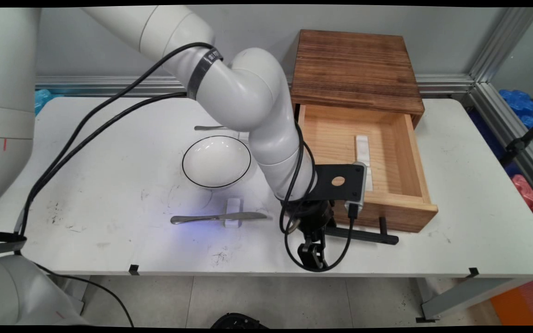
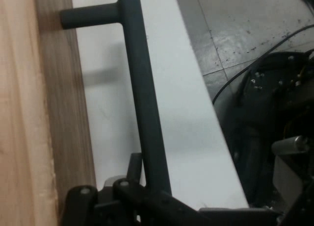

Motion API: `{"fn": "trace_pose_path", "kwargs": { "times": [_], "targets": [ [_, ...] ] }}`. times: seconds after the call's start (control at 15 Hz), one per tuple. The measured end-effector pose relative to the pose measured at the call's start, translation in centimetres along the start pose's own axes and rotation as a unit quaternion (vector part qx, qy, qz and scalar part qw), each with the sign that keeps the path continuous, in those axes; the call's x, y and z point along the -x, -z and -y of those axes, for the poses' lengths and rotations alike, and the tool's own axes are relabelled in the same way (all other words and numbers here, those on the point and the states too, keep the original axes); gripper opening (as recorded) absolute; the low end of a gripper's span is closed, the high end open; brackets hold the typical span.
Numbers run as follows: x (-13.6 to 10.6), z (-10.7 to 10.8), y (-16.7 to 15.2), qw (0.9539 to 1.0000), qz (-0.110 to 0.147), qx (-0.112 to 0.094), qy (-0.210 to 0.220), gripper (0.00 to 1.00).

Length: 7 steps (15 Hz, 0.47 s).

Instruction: Open the drawer

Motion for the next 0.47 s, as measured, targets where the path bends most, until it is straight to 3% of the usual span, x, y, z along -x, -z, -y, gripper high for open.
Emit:
{"fn": "trace_pose_path", "kwargs": {
  "times": [0.47],
  "targets": [
    [-0.4,-1.3,0.4,1.0000,-0.005,0.005,-0.004,1.00]
  ]
}}
